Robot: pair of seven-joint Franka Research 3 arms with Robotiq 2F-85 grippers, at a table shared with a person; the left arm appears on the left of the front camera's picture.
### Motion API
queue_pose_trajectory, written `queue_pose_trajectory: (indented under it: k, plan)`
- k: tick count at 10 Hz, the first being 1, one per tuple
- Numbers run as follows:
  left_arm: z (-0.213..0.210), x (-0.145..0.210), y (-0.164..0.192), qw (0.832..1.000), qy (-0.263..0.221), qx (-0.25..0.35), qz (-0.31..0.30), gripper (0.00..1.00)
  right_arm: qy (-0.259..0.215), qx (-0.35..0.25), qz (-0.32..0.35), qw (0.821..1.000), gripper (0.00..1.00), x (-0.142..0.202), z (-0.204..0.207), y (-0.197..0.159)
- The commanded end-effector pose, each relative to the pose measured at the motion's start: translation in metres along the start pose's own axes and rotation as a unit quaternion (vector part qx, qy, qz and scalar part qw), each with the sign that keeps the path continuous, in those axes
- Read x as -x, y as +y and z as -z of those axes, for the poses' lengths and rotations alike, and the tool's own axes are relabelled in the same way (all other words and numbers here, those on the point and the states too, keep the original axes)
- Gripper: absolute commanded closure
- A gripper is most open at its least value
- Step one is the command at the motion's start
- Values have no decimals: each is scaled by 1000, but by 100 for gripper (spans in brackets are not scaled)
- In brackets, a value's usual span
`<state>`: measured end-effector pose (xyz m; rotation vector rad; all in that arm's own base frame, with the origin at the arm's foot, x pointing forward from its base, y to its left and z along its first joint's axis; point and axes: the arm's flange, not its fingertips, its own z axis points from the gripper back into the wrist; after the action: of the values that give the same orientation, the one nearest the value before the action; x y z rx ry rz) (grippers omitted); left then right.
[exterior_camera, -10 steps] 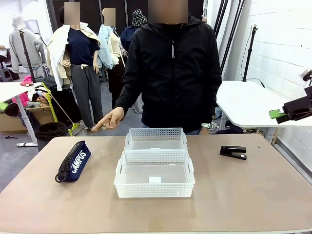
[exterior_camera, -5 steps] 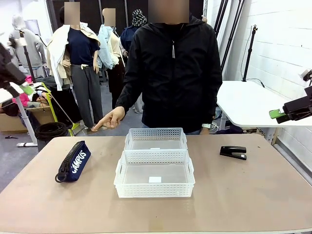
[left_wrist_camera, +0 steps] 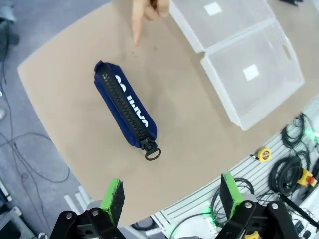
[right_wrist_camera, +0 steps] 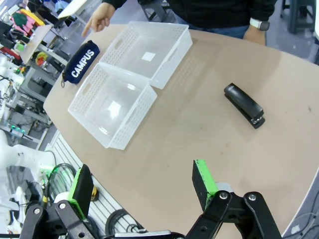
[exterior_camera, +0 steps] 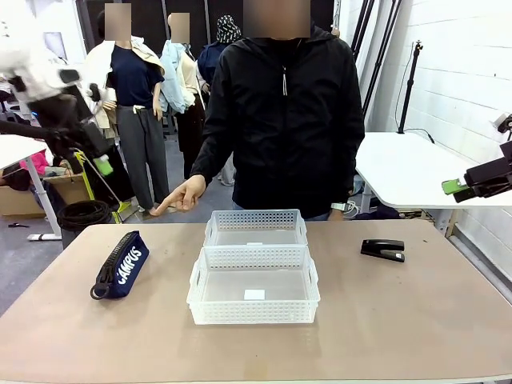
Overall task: Distribute items into two baskets.
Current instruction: Pick up the Pencil pouch that the person points to.
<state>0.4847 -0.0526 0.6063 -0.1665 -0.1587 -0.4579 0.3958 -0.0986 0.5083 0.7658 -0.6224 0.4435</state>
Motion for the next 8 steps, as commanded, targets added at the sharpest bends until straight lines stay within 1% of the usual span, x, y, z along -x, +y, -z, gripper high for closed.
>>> queue_pose_trajectory:
  k: [1,2,3,4,8]
  plan:
    - [31,-12,4,999,27,-9,-34,0,-1,-1,0,1000,0,1,0,0]
    - [46,-16,4,998,32,-18,-43,0,-1,-1,0,1000,0,1,0,0]
    - [54,-16,0,999,38,-3,-23,0,-1,-1,0,1000,0,1,0,0]
    - [41,-14,-3,999,29,-5,-28,0,-1,-1,0,1000,0,1,0,0]
    - [41,-14,-3,999,29,-5,-28,0,-1,-1,0,1000,0,1,0,0]
